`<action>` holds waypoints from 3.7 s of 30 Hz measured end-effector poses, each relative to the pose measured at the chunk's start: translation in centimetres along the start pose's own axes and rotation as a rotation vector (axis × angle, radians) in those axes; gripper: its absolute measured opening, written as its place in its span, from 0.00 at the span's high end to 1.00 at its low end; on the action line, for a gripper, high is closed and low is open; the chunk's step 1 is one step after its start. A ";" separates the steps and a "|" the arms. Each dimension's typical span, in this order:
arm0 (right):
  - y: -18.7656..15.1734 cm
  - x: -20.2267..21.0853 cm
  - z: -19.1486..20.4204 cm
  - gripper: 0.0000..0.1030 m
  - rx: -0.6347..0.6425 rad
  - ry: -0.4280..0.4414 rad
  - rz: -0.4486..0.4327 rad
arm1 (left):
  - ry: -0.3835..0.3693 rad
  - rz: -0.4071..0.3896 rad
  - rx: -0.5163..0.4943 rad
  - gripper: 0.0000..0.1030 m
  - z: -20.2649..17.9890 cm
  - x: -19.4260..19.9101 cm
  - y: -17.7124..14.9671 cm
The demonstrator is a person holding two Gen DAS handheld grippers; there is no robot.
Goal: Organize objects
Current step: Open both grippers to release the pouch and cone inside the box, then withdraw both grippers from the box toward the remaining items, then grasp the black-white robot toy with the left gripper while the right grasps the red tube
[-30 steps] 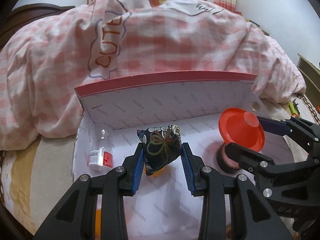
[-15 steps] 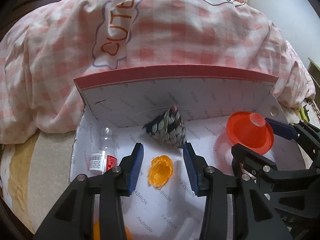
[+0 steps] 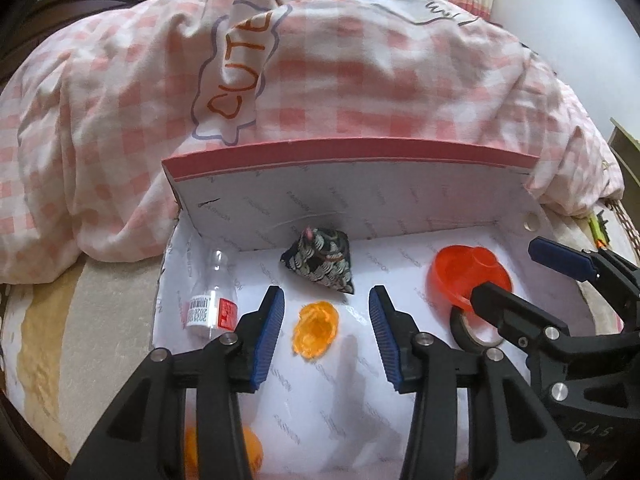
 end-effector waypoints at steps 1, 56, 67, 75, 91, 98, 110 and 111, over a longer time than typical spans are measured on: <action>-0.1 0.5 0.1 0.22 -0.006 0.003 -0.006 | -0.003 -0.005 -0.005 0.57 -0.1 0.4 -0.1; -14.4 8.9 3.6 0.22 -0.070 0.048 0.097 | -0.036 0.037 -0.035 0.57 1.7 10.2 -13.6; -16.2 7.7 4.9 0.22 -0.004 -0.013 0.101 | 0.013 0.005 0.048 0.46 3.6 8.6 -12.7; -16.6 7.6 5.1 0.16 0.000 -0.030 0.059 | 0.055 -0.008 0.067 0.44 3.9 6.9 -11.6; -17.2 7.8 5.4 0.04 0.010 0.002 0.008 | 0.080 -0.010 0.019 0.26 3.1 4.8 -11.3; -16.7 7.7 5.7 0.21 0.032 -0.009 0.030 | 0.070 -0.005 0.034 0.26 3.4 5.2 -11.2; -14.8 6.2 5.6 0.73 0.038 0.003 0.030 | 0.069 -0.022 0.044 0.26 3.6 5.5 -11.5; -14.8 6.3 5.6 0.74 0.029 0.010 0.031 | 0.069 -0.022 0.044 0.26 3.6 5.5 -11.5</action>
Point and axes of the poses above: each gripper's, at about its wrist camera, not at the fingertips, and x roughly against the way its jaws point, z to its left, y to its top, the point moved 1 cm from there along -x, roughly the way its jaws point, and after that the axes turned 2 degrees about -z, right-handed, at the moved point
